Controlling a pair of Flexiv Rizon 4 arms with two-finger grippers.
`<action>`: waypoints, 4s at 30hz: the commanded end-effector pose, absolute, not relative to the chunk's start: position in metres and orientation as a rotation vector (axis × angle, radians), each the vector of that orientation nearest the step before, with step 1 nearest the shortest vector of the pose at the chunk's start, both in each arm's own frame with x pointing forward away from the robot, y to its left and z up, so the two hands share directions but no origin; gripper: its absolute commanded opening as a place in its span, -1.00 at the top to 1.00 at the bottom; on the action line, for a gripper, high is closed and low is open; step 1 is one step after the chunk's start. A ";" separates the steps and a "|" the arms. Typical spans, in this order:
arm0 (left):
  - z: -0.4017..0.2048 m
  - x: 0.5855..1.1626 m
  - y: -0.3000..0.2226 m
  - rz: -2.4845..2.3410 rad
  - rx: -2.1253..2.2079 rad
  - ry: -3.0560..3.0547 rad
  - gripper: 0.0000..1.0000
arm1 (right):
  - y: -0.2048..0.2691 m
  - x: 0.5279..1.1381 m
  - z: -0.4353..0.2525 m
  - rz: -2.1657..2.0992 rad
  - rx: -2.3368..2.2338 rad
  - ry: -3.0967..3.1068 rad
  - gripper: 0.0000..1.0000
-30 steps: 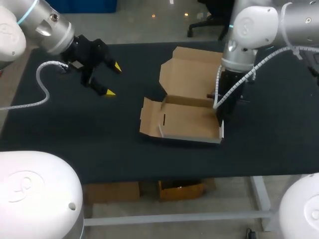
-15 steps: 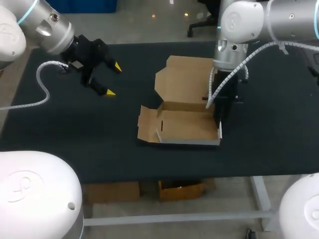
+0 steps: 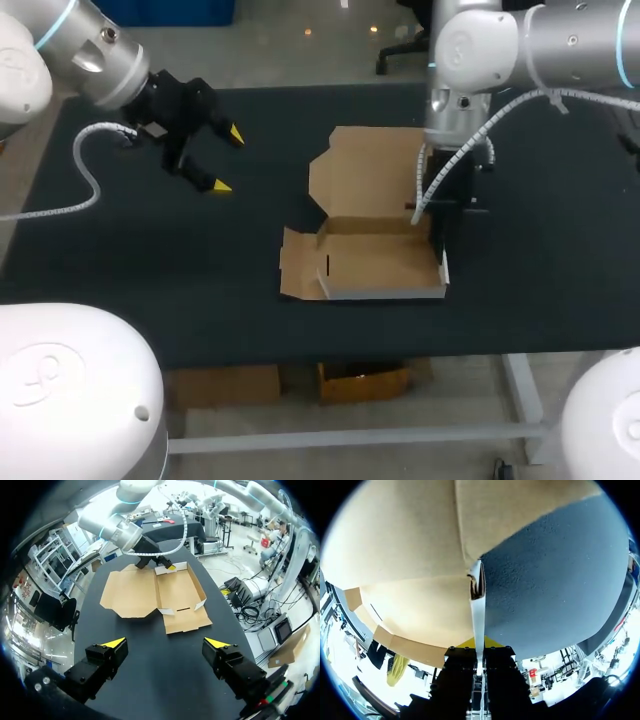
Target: Assemble the packaging by folding the flat box into shape, placing the metal phone stand inside, and closing the box properly
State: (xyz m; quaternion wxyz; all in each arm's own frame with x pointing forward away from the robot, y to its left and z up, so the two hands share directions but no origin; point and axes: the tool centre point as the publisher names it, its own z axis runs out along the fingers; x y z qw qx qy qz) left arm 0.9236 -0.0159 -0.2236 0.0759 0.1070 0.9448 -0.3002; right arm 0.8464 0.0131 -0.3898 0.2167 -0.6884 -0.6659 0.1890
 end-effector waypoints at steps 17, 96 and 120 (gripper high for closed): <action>-0.223 0.923 -0.016 -0.895 0.321 2.835 -1.00 | 0.015 0.844 -0.397 0.511 -1.945 -1.855 1.00; -0.223 0.923 -0.016 -0.895 0.321 2.835 -1.00 | 0.011 0.838 -0.414 0.057 -2.455 -1.914 0.78; -0.223 0.923 -0.016 -0.895 0.321 2.835 -1.00 | 0.012 0.852 -0.419 0.022 -2.411 -1.988 1.00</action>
